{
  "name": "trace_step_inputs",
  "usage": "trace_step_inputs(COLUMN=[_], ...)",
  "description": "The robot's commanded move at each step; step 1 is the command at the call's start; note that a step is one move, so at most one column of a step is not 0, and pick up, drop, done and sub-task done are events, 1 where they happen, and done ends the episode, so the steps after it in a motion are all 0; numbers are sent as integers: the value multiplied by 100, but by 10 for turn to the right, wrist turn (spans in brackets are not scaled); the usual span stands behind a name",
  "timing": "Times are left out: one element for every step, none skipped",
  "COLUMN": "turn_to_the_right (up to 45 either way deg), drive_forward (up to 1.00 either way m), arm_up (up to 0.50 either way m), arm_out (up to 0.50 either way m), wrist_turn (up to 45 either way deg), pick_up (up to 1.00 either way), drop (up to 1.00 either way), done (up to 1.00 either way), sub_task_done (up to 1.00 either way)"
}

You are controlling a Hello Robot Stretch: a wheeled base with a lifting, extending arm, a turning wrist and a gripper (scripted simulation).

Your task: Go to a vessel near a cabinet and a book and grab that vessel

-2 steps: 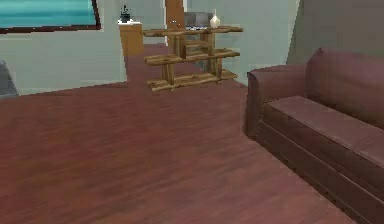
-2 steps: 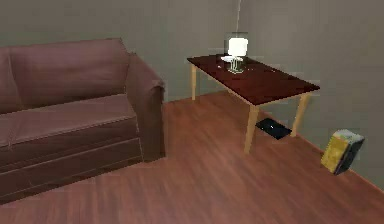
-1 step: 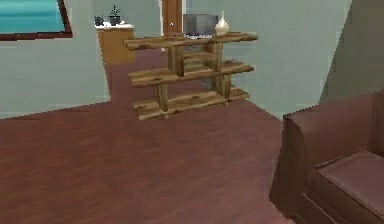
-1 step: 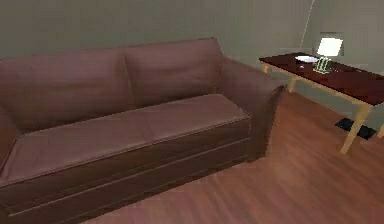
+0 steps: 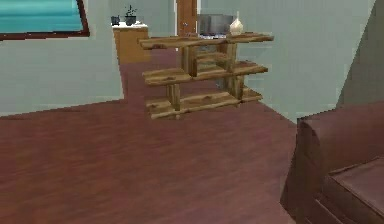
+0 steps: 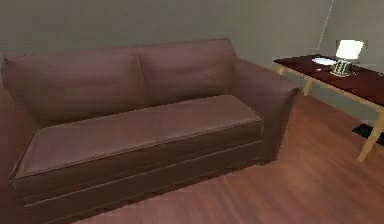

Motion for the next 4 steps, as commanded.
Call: trace_step_inputs(turn_to_the_right=[0, 0, -450, -180], drive_forward=[100, 75, 0, 0], arm_up=[0, 0, 0, 0], arm_out=[0, 0, 0, 0], wrist_turn=[0, 0, 0, 0], pick_up=[0, 0, 0, 0], drop=[0, 0, 0, 0], done=[0, 0, 0, 0], sub_task_done=[0, 0, 0, 0])
